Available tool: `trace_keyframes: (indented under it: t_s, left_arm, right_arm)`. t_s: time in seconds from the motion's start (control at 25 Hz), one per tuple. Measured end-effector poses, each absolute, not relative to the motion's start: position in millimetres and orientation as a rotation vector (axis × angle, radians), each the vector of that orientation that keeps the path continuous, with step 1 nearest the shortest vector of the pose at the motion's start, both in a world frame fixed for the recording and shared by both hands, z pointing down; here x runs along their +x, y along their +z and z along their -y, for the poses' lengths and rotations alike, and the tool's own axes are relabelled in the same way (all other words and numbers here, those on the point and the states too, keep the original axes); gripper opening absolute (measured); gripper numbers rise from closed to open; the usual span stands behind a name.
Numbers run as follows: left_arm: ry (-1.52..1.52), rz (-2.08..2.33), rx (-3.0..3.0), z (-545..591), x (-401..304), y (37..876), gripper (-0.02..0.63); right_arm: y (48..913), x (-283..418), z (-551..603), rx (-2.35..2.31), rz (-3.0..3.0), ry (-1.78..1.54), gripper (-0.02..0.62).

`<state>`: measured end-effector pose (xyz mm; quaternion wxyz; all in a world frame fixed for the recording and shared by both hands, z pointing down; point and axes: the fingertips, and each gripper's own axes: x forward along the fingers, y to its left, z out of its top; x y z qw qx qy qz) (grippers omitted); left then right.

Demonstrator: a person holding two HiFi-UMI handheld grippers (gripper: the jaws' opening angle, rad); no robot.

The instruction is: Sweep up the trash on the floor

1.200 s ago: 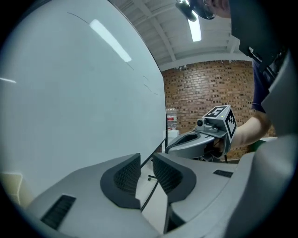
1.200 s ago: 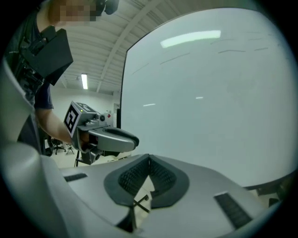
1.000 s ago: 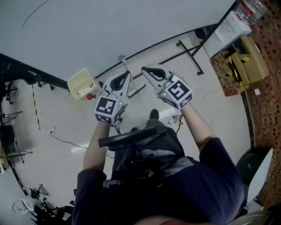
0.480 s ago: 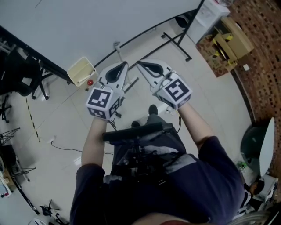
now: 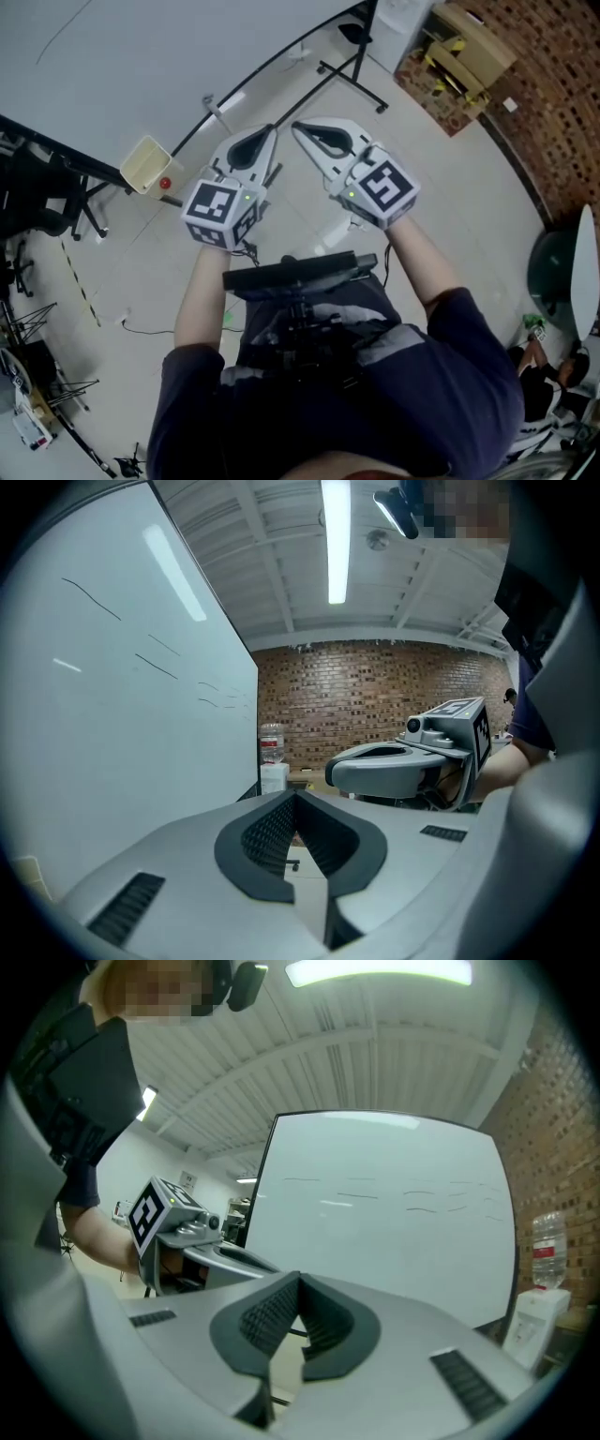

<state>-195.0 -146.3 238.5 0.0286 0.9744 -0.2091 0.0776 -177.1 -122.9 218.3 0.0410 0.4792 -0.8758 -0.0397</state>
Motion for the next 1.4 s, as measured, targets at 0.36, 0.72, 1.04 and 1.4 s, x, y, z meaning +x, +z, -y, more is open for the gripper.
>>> trace_keyframes:
  t_s: [0.36,0.72,1.04,1.4]
  left_arm:
    - [0.244,0.665,2.989,79,-118,231,0.002]
    - [0.277,0.794,2.921,42,-110,239,0.002]
    - [0.25,0.901,2.85,42,-138,245,0.002]
    - [0.204,0.882,2.812,34,-171,261,0.002]
  right_arm:
    - [214,-90,53,1.503,2.712,-0.079,0.008]
    - [228,-79,24,1.388,2.806,-0.011,0.008]
    - [239,-93,22,1.337,2.831,0.05,0.008]
    - [256,-122,13,1.307,2.751,0.06,0.008]
